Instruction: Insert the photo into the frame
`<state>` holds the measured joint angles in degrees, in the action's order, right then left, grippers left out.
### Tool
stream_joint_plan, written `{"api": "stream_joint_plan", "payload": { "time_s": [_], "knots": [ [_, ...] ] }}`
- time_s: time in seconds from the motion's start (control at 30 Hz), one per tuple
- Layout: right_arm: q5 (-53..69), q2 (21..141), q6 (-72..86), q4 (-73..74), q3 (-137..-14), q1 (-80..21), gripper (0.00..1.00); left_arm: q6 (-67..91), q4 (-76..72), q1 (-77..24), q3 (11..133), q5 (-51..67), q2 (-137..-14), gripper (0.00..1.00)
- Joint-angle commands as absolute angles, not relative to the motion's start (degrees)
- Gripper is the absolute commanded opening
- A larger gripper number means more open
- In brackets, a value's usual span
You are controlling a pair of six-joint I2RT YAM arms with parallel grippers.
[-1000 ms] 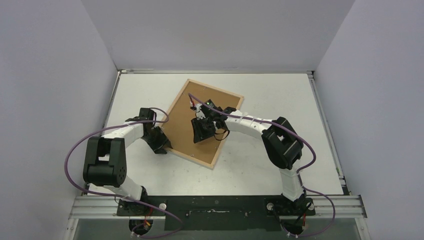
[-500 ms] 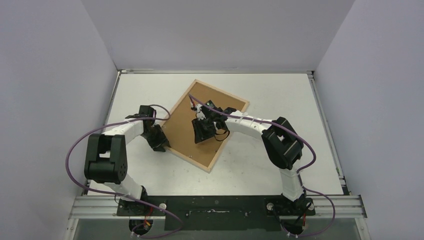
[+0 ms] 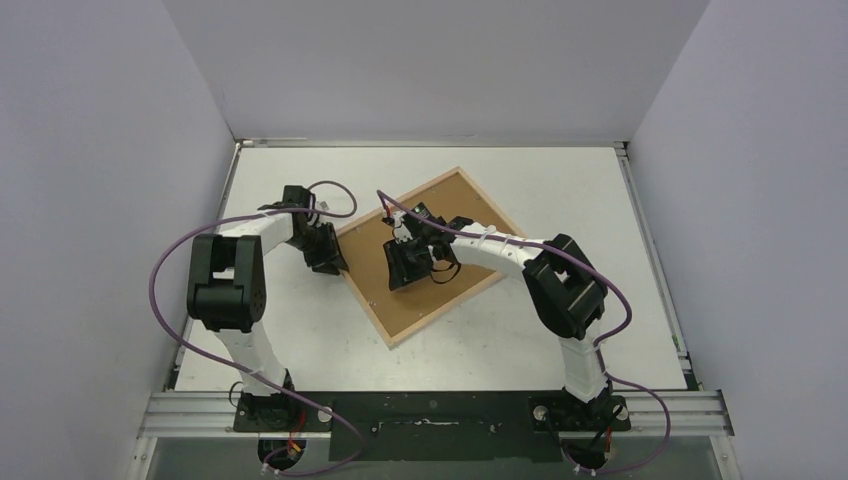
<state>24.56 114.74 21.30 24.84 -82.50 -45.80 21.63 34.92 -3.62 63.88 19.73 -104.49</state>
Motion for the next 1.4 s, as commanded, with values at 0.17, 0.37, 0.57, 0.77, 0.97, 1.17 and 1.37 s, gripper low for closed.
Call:
{"api": "stream_joint_plan", "payload": {
  "time_s": [0.17,0.37,0.57,0.77,0.97,1.17,1.37],
  "knots": [
    [31.1,114.7,28.7,13.3,-83.6,-46.7,0.40,21.0,33.2,-3.2,70.3,21.6,-107.2,0.29],
    [33.0,118.7,32.4,6.6,-84.7,-47.6,0.45,22.2,33.5,-3.0,68.8,21.2,-105.6,0.37],
    [34.9,121.1,33.4,4.2,-85.3,-48.0,0.44,24.6,31.6,-2.1,66.1,22.2,-102.7,0.39],
    [37.3,121.9,33.3,2.5,-84.0,-48.1,0.43,28.2,26.9,-1.8,60.7,24.2,-100.3,0.33],
    [37.9,123.1,32.5,2.8,-84.3,-48.5,0.42,29.5,26.4,-1.8,59.9,24.1,-101.0,0.21],
    [38.7,124.5,31.5,3.3,-84.5,-49.2,0.42,29.9,27.3,-1.8,59.7,22.3,-101.5,0.17],
    [40.2,124.7,30.5,4.4,-84.2,-49.8,0.41,30.2,27.8,-1.8,59.6,21.1,-101.5,0.15]
  ]
}}
